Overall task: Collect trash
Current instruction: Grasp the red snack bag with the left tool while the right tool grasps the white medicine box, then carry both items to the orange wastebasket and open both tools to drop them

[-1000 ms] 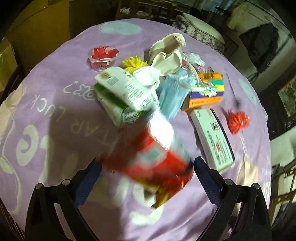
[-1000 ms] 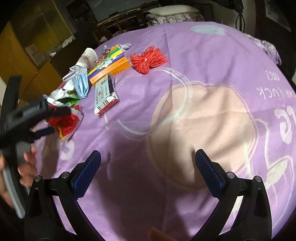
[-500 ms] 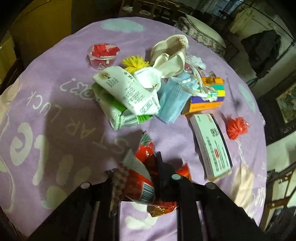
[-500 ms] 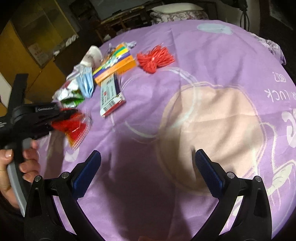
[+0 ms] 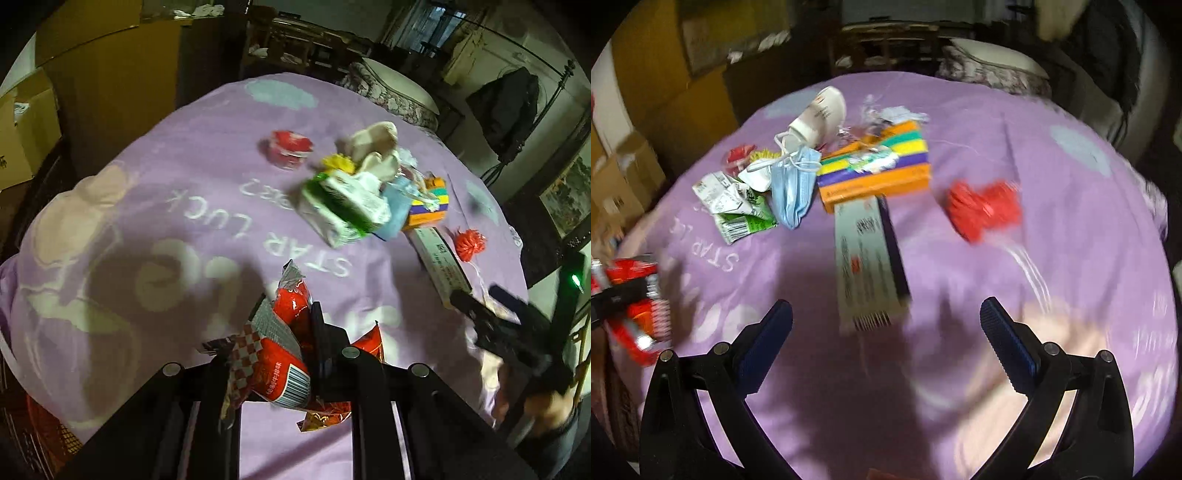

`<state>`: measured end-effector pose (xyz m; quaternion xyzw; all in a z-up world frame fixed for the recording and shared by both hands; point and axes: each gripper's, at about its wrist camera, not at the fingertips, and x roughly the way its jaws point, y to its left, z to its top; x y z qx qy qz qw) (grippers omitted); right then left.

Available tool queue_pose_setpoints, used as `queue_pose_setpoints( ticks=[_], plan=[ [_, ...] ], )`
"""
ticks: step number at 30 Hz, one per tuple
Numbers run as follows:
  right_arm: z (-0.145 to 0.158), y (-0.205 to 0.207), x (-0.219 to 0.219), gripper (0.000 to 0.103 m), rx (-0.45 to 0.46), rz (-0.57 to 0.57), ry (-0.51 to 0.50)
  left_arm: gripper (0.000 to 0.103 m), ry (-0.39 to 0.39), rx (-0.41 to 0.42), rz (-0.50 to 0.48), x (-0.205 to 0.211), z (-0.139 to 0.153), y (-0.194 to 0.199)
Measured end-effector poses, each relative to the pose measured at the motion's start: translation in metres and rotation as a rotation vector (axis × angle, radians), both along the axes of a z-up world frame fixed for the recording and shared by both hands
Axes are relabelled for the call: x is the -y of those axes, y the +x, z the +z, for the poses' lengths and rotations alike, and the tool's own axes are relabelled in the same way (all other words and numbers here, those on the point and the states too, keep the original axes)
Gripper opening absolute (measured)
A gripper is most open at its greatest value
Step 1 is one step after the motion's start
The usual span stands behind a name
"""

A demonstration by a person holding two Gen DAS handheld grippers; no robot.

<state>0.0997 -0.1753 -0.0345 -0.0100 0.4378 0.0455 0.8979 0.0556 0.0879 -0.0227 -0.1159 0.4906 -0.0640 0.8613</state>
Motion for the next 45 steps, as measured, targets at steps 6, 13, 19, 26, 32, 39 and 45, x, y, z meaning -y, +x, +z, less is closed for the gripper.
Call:
queue_pose_setpoints(
  ticks=[6, 13, 19, 26, 32, 39, 45],
  plan=[
    [-0.018, 0.033, -0.018, 0.097, -0.079, 0.001, -0.06, 0.016, -0.005, -0.005, -0.004, -0.007, -0.005, 0.006],
    [-0.039, 0.045, -0.01, 0.098, -0.2, -0.006, 0.0, 0.016, -0.004, -0.008, -0.026, -0.003, -0.014, 0.01],
    [-0.033, 0.043, -0.014, 0.097, -0.16, 0.003, -0.038, 0.016, -0.004, -0.026, -0.033, -0.002, -0.023, 0.013],
    [-0.025, 0.053, -0.033, 0.084, -0.12, 0.028, -0.072, 0.016, 0.011, -0.02, -0.034, -0.002, -0.022, 0.011],
    [-0.006, 0.026, -0.04, 0.046, -0.102, 0.037, -0.076, 0.016, 0.016, -0.017, -0.031, -0.006, -0.018, 0.004],
    [0.015, -0.038, -0.052, 0.046, -0.055, 0.093, 0.012, 0.016, -0.001, 0.005, -0.013, -0.027, -0.002, -0.021],
    [0.03, -0.084, -0.104, 0.046, -0.045, 0.232, 0.078, 0.016, 0.029, 0.034, 0.033, -0.065, 0.015, -0.066]
  ],
)
